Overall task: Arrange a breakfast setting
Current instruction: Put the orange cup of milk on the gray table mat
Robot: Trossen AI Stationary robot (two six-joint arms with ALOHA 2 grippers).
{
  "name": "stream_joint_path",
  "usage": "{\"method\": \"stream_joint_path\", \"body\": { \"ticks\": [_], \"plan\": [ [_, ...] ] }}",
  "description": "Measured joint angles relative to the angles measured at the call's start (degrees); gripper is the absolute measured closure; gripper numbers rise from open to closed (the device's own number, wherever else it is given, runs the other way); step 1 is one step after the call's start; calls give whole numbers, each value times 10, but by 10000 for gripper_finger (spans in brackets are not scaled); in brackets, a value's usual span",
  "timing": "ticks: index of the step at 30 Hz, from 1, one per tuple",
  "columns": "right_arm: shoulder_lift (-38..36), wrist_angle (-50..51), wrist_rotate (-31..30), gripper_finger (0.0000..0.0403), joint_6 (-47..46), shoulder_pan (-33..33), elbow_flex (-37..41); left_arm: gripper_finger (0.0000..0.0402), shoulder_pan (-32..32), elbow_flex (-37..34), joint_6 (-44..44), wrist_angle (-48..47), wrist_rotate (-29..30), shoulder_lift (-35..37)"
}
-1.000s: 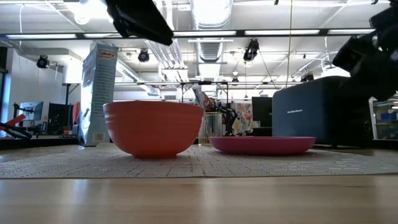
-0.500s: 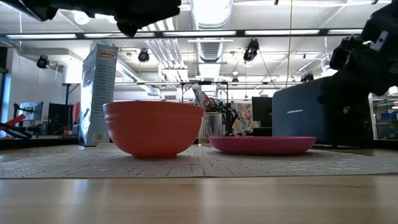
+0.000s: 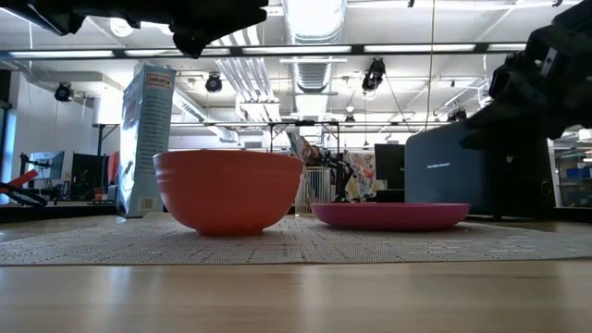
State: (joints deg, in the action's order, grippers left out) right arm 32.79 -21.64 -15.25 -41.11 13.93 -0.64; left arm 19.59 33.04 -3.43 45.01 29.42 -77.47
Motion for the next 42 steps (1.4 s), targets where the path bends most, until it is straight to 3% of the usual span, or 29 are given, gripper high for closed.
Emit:
{"method": "stream_joint_path", "body": {
  "ticks": [4,11,15,18,23,26,31,34,38,42],
  "plan": [
    [0,-18,-4,280,18,0,0,270,0,1,0,0,-3,0],
    [-1,-40,-28,280,-48,0,-1,270,0,0,-6,-10,-4,0],
    [0,-18,-10,280,-46,0,-41,270,0,-1,-52,-22,-4,0],
    [0,70,7,280,-40,0,-111,270,0,-1,-99,-17,-4,0],
    [17,365,6,280,-81,0,-257,270,-2,0,-172,-20,-5,8],
    [42,480,1,288,-104,0,-324,270,-4,0,-211,-27,-5,22],
    [75,526,6,326,-138,0,-396,270,-8,0,-235,-73,-5,47],
    [89,530,51,336,-172,1,-424,270,-15,-1,-222,-96,-5,58],
    [108,579,96,320,-255,1,-451,270,-22,0,-219,-131,-6,79],
    [136,730,150,295,-349,1,-486,270,-27,0,-241,-152,-20,96]
  ]
}}
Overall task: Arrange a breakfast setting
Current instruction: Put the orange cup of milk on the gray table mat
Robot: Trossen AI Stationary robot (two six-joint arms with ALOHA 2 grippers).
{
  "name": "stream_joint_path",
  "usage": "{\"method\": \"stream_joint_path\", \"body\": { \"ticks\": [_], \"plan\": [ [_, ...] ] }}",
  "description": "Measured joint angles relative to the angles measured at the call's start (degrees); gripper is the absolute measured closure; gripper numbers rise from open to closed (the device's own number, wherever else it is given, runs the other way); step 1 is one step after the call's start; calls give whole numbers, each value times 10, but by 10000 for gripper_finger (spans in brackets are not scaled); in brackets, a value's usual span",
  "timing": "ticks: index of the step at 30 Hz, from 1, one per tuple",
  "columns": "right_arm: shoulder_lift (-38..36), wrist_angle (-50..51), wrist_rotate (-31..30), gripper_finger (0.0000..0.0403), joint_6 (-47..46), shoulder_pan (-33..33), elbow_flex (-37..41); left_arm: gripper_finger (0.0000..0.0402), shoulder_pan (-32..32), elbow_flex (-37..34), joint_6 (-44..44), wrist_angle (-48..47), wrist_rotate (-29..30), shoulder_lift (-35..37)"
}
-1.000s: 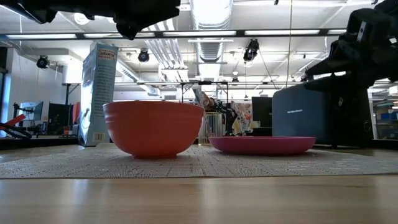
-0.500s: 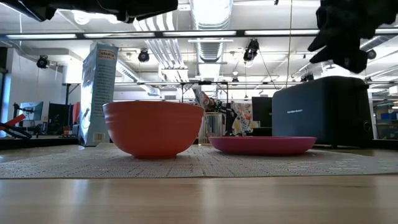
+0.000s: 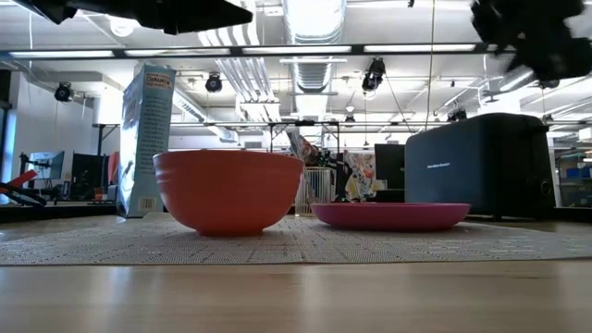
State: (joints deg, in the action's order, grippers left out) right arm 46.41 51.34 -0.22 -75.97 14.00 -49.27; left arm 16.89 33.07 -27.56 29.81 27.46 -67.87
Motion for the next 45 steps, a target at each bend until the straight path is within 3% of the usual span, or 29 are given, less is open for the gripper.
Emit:
{"method": "stream_joint_path", "body": {
  "ticks": [6,14,22,33,45],
  "plan": [
    [55,185,75,265,-96,0,-71,270,-8,-14,1,-5,0,6],
    [141,261,108,261,-179,4,-155,270,-14,-16,12,-5,0,7],
    [209,341,140,264,-191,35,-164,270,-18,-17,27,-27,0,10],
    [189,330,157,276,-232,73,-106,270,-17,-17,26,-29,-2,11],
    [189,258,172,278,-216,75,-37,270,-17,-17,26,-29,-8,11]
  ]
}}
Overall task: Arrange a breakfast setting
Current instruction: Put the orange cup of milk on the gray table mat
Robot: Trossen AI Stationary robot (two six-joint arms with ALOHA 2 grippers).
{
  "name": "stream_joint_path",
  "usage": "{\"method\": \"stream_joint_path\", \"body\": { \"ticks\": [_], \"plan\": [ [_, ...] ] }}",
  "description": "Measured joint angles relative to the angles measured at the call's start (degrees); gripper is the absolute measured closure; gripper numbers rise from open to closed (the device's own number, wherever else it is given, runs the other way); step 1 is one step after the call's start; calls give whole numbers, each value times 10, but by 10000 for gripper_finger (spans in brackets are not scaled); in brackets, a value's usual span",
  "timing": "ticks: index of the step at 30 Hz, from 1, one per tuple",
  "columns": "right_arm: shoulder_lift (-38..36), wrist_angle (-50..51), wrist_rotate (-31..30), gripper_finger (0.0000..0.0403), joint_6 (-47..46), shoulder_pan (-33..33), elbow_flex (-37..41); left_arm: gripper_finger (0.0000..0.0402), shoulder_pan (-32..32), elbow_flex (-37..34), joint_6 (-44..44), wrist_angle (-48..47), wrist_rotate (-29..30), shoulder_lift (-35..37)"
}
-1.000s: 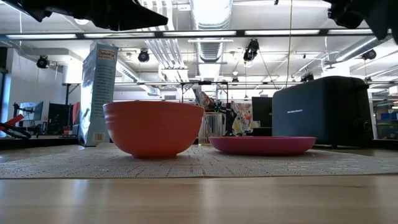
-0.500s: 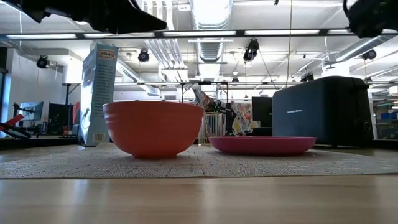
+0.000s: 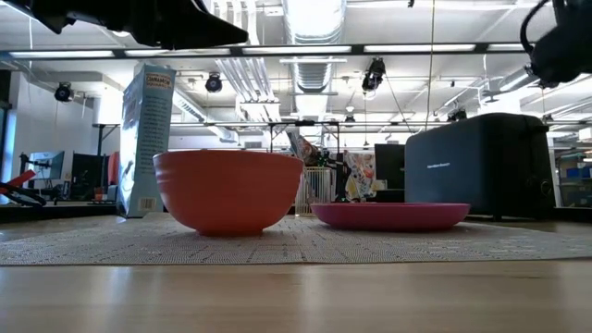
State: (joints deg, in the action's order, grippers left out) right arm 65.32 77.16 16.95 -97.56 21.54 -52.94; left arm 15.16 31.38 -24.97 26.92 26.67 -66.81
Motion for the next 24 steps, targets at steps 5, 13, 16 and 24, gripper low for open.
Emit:
{"method": "stream_joint_path", "body": {
  "ticks": [5,13,16,24],
  "plan": [
    [0,-14,1,283,2,0,12,270,0,0,0,0,0,0],
    [0,-54,-4,309,27,0,43,270,0,1,-3,0,0,0],
    [0,-70,-4,325,35,0,64,270,0,1,-3,0,-1,0],
    [0,-91,-2,379,62,0,75,270,0,1,-9,4,-3,0]
  ]
}}
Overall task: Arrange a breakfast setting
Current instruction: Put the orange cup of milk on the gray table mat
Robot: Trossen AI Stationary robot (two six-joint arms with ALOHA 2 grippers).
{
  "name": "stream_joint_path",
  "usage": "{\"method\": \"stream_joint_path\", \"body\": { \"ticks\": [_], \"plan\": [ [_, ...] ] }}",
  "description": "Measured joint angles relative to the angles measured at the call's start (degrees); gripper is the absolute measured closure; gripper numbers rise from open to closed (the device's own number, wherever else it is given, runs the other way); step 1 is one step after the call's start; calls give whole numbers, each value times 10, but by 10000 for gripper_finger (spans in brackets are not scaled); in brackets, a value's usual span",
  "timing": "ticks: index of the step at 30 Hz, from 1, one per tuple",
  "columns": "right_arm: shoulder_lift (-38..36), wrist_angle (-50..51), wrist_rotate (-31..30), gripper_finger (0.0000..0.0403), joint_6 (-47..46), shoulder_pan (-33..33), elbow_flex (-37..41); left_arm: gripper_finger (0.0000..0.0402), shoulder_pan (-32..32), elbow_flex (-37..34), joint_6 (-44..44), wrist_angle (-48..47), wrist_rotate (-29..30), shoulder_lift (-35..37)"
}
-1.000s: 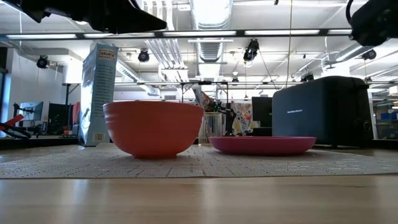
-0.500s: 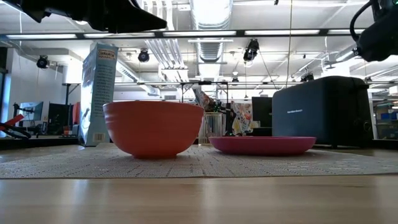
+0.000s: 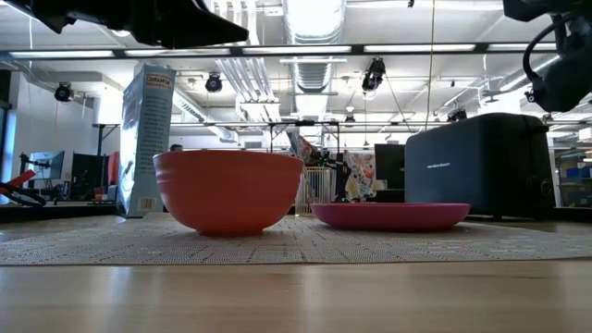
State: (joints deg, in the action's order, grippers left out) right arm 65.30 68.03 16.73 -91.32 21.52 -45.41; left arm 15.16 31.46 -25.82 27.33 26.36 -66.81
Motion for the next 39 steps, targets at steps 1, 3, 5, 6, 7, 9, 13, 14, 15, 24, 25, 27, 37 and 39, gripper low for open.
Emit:
{"method": "stream_joint_path", "body": {
  "ticks": [1,3,5,6,7,9,13,14,15,24,25,27,37,39],
  "plan": [
    [0,0,2,386,5,0,-1,270,0,0,0,1,-3,0],
    [0,-2,6,390,12,0,-3,270,0,0,0,1,-4,0],
    [0,-7,15,391,20,0,-3,270,0,0,0,1,-4,0],
    [0,-11,17,391,21,0,-3,270,0,0,-1,1,-4,0],
    [0,-14,17,392,24,0,-3,270,0,0,-1,1,-4,0],
    [0,-15,19,392,42,0,-7,270,0,0,-1,1,-4,0],
    [1,-19,18,393,69,0,-33,270,0,0,-1,1,-5,0],
    [1,-18,17,393,72,0,-42,270,0,0,-1,1,-5,0],
    [1,-16,16,393,76,0,-50,270,0,0,-1,1,-5,0],
    [2,-14,-71,393,98,-2,-122,270,0,0,-5,11,-19,0],
    [2,-14,-84,393,101,-2,-126,270,0,0,-5,11,-19,0],
    [2,-12,-102,393,115,-7,-134,270,0,0,-5,10,-19,0],
    [99,-3,-82,393,278,-78,-211,270,0,0,-7,10,-20,0],
    [134,21,-75,393,323,-96,-244,270,0,0,-7,10,-20,0]
  ]
}}
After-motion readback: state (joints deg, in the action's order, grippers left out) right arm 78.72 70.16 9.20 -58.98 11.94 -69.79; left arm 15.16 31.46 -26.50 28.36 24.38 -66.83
